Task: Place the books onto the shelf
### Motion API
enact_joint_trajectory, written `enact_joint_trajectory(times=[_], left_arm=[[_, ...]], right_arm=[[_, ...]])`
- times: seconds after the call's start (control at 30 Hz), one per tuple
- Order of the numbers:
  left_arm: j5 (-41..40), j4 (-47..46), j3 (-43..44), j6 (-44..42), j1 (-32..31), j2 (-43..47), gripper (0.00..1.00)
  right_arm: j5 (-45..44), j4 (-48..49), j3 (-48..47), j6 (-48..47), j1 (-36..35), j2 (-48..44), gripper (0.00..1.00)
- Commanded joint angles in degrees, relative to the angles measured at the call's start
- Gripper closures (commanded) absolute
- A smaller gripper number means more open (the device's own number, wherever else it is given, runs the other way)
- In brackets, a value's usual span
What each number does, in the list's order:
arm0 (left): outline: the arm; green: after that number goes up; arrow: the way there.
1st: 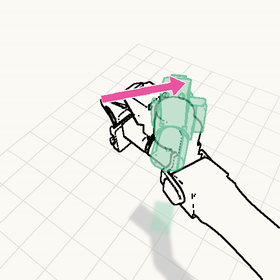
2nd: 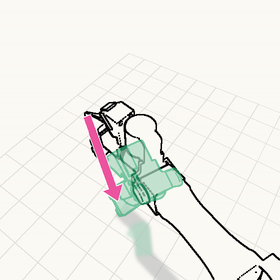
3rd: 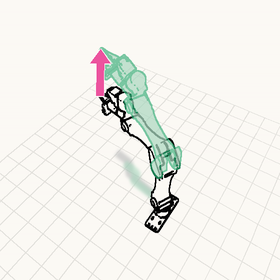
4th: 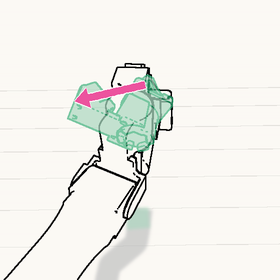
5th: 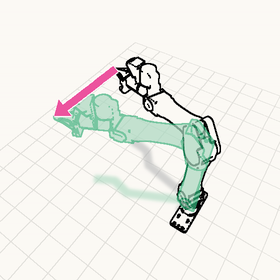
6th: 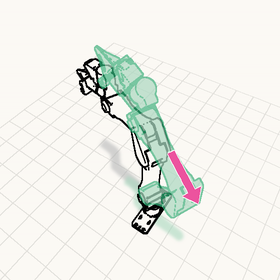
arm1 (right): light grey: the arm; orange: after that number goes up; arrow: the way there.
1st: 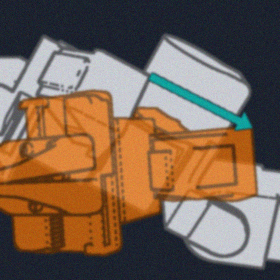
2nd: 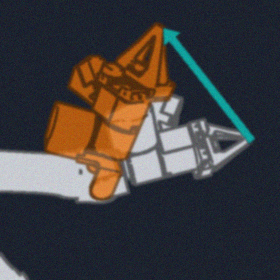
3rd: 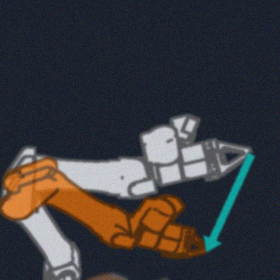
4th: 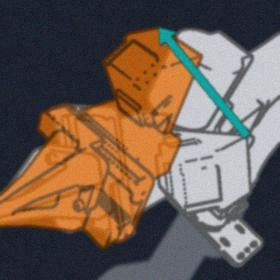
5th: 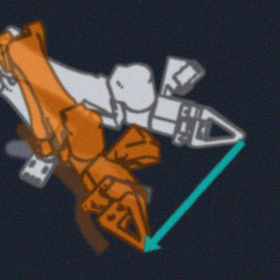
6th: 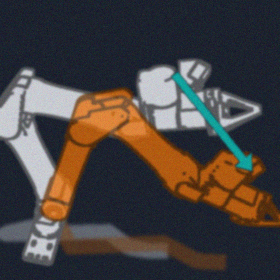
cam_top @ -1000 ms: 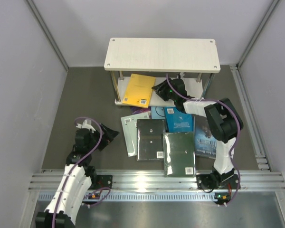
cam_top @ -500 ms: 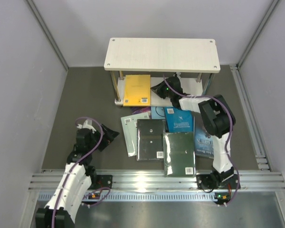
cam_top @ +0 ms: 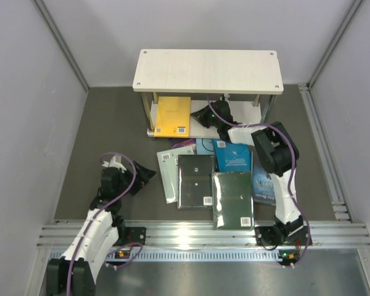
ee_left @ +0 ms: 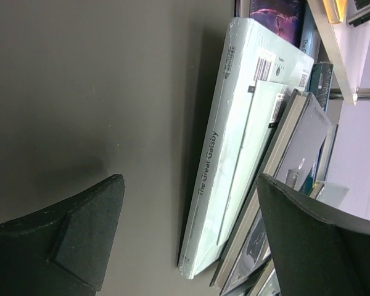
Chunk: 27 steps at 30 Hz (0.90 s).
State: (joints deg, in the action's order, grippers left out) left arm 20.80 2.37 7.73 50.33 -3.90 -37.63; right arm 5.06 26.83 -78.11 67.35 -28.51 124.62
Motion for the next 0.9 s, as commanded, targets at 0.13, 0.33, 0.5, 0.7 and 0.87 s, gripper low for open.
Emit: enact_joint_trajectory(times=[0.13, 0.33, 0.5, 0.7, 0.87], left_arm=[[4.0, -16.2, -2.8, 1.3, -0.1, -6.1, 0.06], [5.0, -29.2, -4.5, 1.7, -2.1, -15.0, 0.05], [1.2, -40.1, -3.9, 1.7, -8.3, -25.1, 0.05], [-2.6, -50.0, -3.1, 4.4, -11.2, -40.0, 0.09], [0.4, -66.7, -3.0, 8.2, -12.7, -54.6, 0.20]], right_arm=[[2.3, 2.7, 2.9, -1.2, -2.0, -1.5, 0.80], [1.2, -0.8, 9.5, -6.3, -0.1, -8.8, 0.27], [0.5, -2.7, 16.7, -10.6, 1.5, -17.5, 0.22], [0.8, -3.3, 25.8, -13.3, 2.0, -25.6, 0.20], [2.1, -2.6, 32.2, -14.4, 2.4, -29.4, 0.20]])
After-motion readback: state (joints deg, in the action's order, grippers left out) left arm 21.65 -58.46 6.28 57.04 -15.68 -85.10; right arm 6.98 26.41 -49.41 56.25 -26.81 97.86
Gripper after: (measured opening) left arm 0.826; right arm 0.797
